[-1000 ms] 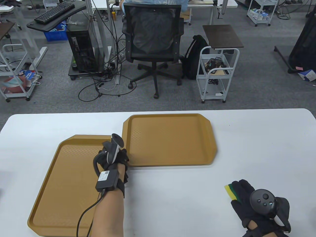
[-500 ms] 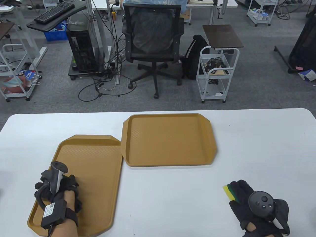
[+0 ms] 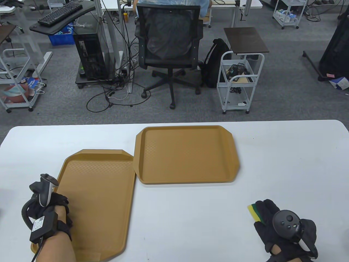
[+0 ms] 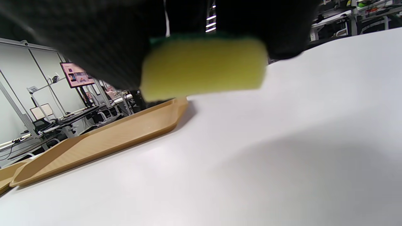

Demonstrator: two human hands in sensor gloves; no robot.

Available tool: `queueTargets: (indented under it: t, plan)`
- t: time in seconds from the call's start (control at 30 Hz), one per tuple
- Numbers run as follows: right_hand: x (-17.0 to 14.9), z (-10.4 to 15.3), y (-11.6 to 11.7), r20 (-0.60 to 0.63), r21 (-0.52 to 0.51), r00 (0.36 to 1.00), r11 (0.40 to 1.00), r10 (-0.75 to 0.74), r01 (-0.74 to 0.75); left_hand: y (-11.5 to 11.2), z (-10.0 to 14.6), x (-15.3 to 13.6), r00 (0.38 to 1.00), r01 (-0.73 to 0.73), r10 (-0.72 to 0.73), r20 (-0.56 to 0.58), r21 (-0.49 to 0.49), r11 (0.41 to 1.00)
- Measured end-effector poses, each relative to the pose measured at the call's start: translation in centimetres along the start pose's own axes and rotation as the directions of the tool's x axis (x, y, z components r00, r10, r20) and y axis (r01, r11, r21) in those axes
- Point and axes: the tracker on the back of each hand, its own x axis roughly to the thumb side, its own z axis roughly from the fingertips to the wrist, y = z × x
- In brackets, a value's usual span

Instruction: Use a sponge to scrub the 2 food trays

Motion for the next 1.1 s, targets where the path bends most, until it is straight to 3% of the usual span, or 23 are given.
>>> queueTargets:
  t: [0.13,0.5,0.63,0.83,0.97,1.1]
  plan:
    - [0.0,0.0,0.0,-0.001,0.003,1.000,1.000,-0.003,0.003,1.4,0.0,-1.0,0.971,-0.237,0.237,0.004,-0.029,0.971]
    - [0.0,0.0,-0.1,0.005,-0.008,1.000,1.000,-0.022,0.022,7.6,3.4,-0.9,0.942,-0.330,0.313,0.118,0.175,0.928]
    - [0.3,0.2,-0.3,0.016,-0.018,1.000,1.000,-0.017,0.017,8.8,5.3,1.1,0.928,-0.333,0.296,0.225,0.148,0.931]
    - [0.8,0.3,-0.3,0.036,-0.024,0.999,1.000,-0.016,0.016,7.0,9.4,7.5,0.872,-0.264,0.218,0.439,0.046,0.963]
    - [0.7,0.3,-0.3,0.043,-0.024,0.999,1.000,-0.016,0.017,3.5,13.0,13.1,0.754,-0.183,0.266,0.601,-0.196,0.963]
    - [0.4,0.2,-0.4,0.039,-0.020,0.999,0.999,-0.028,0.028,-0.3,17.8,18.0,0.606,-0.073,0.254,0.754,-0.265,0.962]
